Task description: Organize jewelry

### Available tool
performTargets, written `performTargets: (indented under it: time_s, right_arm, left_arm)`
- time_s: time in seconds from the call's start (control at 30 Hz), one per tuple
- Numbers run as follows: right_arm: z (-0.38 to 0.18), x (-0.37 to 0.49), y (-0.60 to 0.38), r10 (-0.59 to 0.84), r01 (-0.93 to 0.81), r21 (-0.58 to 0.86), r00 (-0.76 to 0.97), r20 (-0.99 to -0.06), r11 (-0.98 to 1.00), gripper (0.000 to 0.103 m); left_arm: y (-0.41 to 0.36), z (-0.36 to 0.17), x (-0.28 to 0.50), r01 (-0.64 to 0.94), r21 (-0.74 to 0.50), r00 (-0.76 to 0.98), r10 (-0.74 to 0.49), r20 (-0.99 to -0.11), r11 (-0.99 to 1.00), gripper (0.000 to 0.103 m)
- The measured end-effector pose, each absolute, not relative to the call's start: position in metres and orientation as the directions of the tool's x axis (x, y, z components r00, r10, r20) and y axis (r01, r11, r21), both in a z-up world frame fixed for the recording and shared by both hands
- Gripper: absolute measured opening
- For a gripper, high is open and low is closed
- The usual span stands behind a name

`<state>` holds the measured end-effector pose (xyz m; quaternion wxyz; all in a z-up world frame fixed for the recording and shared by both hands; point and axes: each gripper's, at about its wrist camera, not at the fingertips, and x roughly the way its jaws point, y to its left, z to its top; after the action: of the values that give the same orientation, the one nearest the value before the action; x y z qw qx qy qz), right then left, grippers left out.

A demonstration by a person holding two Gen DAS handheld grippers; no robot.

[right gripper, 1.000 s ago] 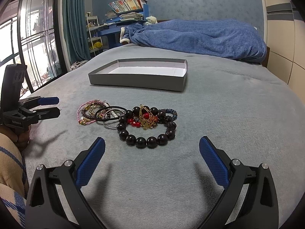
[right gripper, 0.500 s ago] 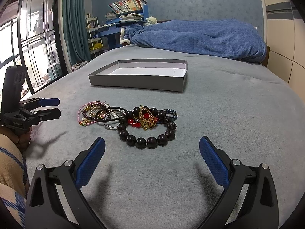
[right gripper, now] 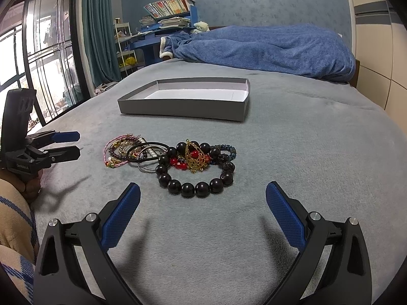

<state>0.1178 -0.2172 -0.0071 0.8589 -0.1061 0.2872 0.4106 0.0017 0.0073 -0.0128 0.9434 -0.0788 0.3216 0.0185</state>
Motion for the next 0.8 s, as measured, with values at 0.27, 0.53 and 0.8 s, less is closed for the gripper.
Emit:
performTargets:
  time_s: [0.27,0.53,0.8]
  right_arm:
    - [-0.007,0.118,-0.217,0.645,-0.766,0.058,0.495,-0.582,0.640,0.098]
    - [-0.008,0.118,-0.215,0.645,-0.765,0.061,0.493,-0.584,0.641,0.098]
    - [-0.010,0.123,-0.215,0.646,-0.760,0.085,0.482,-0.591,0.645,0.098]
  left_arm:
    - [0.004,-0.010,0.001,-0.072,-0.139,0.793,-0.028,-0.608,0.988,0.099]
    - [0.001,-0.007,0.005,-0.028,-0.142,0.789,-0.066,-0.612,0.989,0.098]
    - [0.001,-0.003,0.017,-0.033,-0.135,0.771,-0.060,-0.634,0.990,0.097]
